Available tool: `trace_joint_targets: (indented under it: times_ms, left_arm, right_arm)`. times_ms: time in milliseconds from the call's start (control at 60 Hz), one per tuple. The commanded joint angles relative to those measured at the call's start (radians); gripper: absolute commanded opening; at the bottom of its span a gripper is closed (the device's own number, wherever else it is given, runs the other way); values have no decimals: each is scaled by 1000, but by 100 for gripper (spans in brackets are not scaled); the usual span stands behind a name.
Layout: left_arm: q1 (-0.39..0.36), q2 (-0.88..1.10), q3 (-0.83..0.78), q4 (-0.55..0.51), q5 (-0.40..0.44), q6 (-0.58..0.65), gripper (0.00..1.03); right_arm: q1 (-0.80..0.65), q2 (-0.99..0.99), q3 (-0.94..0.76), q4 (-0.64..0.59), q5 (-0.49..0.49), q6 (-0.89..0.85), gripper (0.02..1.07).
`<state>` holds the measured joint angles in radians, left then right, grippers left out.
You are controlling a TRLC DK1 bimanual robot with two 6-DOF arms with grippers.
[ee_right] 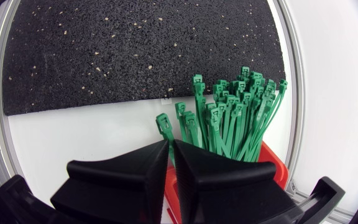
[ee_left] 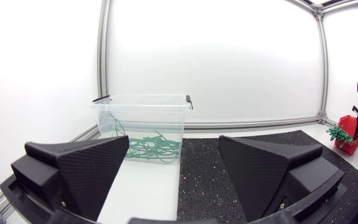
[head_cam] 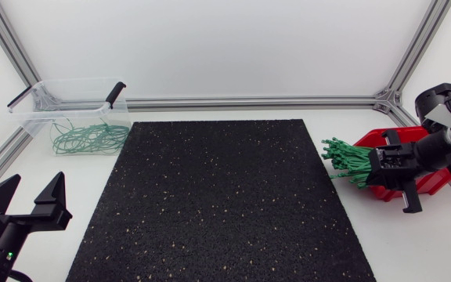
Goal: Take a green cable tie from the red box, thread the tail through the head to close it, then place it in the transparent bin on the left.
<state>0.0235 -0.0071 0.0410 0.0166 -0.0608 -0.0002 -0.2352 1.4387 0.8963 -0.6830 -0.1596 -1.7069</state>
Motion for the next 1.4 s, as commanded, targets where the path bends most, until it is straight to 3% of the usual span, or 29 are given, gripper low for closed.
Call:
trace_joint_targets:
  times_ms: [0,550,650,717,1383]
  left_arm:
    - [0,-7,-41,-10,-2,-14,100]
    - [0,-7,-41,-10,-2,-14,100]
    - [0,-5,-41,-10,-2,-14,100]
    - [0,-7,-41,-10,-2,-14,100]
    - [0,-7,-41,-10,-2,-14,100]
  right_arm:
    - [7,3,-31,-1,-1,-31,8]
    - [7,-55,-40,8,-20,-37,9]
    - [0,-67,-50,11,-20,-43,35]
    - [-7,-75,-54,11,-20,-51,45]
    - [-12,-23,-83,89,-17,-56,42]
